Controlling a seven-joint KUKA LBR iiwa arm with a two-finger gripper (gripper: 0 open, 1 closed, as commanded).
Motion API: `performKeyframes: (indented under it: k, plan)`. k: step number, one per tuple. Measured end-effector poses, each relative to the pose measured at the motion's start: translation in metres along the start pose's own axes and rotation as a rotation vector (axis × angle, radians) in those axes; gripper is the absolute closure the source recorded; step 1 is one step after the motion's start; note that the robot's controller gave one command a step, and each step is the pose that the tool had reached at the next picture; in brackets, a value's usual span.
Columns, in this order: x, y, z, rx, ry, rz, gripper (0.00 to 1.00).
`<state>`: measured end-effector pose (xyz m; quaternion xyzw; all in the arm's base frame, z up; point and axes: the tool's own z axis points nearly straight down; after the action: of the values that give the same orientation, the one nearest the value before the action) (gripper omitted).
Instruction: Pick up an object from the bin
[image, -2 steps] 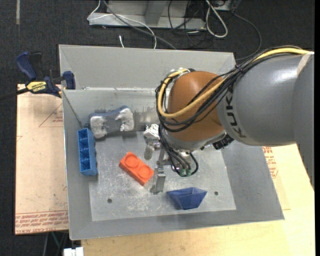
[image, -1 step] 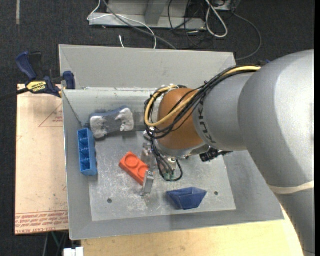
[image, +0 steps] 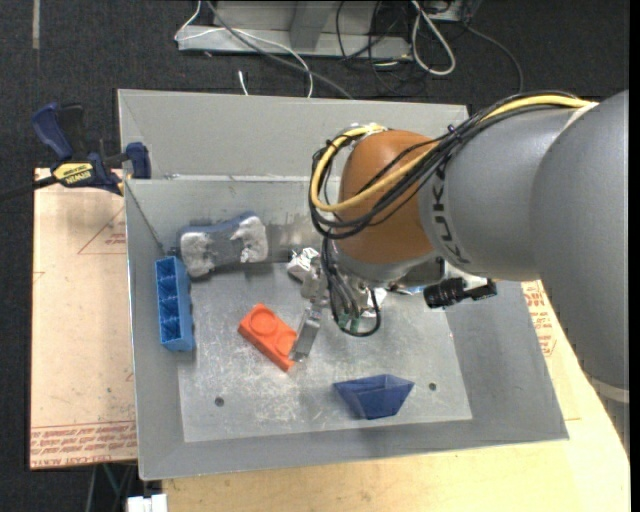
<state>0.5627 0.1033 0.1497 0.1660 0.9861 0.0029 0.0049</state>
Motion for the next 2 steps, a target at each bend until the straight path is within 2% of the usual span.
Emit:
performKeyframes:
  k: [1, 2]
  plan:
    - [0.017, 0.011, 0.051, 0.01, 0.021, -0.101, 0.0]
    - [0.021, 0.018, 0.079, -0.002, -0.003, 0.24, 0.0]
